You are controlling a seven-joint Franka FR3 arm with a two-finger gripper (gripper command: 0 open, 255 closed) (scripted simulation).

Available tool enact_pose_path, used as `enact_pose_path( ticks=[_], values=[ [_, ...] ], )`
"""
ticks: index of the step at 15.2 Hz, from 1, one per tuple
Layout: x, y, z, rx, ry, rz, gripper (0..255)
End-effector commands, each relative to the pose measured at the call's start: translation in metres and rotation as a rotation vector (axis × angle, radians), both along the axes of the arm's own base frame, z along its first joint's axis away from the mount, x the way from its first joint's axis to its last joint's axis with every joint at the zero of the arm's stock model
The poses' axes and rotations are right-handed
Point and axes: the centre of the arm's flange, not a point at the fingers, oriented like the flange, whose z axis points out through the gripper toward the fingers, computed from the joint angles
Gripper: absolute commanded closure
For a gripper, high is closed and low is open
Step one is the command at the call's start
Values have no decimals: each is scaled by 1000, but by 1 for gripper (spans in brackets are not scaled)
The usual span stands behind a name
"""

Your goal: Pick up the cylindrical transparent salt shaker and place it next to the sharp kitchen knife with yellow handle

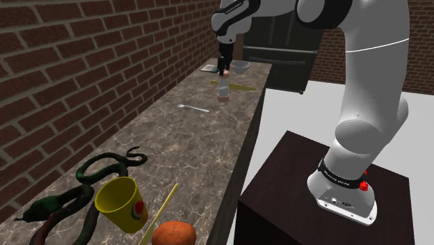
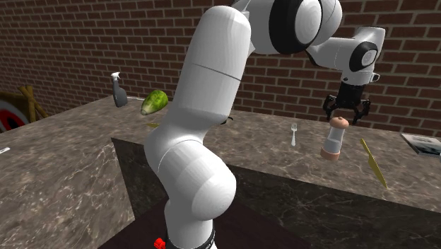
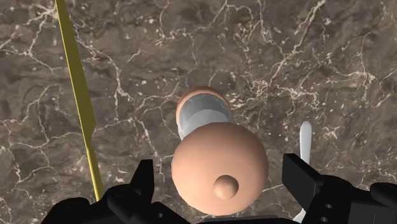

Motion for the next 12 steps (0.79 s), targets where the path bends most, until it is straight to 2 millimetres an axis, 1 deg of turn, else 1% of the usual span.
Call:
enact_pose_path(
  ticks=[1, 4, 12],
  values=[
    [-1, 0, 13, 0, 0, 0, 0],
    [-3, -1, 50, 0, 0, 0, 0],
    [-3, -1, 50, 0, 0, 0, 0]
  ],
)
